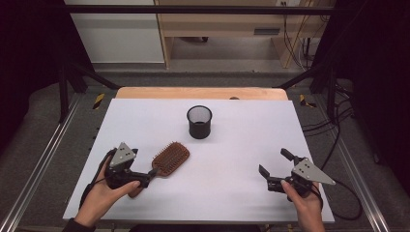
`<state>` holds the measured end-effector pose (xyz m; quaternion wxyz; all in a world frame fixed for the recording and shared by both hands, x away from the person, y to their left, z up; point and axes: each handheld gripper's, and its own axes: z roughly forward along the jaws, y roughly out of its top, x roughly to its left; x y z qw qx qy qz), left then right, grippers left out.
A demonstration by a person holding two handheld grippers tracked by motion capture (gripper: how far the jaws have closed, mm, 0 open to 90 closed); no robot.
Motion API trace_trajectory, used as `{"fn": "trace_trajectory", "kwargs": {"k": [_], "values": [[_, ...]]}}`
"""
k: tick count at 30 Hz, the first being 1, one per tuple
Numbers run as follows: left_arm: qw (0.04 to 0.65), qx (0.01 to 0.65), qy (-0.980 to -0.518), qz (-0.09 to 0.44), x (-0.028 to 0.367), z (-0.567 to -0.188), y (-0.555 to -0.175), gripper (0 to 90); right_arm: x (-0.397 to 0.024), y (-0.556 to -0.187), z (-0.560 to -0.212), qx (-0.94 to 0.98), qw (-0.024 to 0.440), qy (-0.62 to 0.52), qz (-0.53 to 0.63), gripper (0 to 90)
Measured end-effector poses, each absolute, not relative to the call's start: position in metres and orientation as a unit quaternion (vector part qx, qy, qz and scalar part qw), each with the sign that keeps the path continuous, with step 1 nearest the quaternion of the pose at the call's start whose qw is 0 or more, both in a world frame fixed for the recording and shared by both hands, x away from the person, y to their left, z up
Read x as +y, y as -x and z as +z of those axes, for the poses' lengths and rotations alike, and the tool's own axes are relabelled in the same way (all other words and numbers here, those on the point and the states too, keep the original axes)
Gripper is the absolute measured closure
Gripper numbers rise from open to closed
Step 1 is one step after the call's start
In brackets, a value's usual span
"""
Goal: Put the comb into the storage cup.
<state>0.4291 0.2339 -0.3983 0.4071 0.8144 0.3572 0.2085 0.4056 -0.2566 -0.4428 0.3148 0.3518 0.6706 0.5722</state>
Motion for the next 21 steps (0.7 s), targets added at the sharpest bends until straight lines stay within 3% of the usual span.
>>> {"fn": "trace_trajectory", "kwargs": {"k": [21], "values": [[0.328, 0.344, -0.862, 0.174, 0.215, -0.407, -0.445, 4.2, -0.258, -0.406, -0.444, 0.67, 0.313, -0.36, 0.569, 3.4]]}}
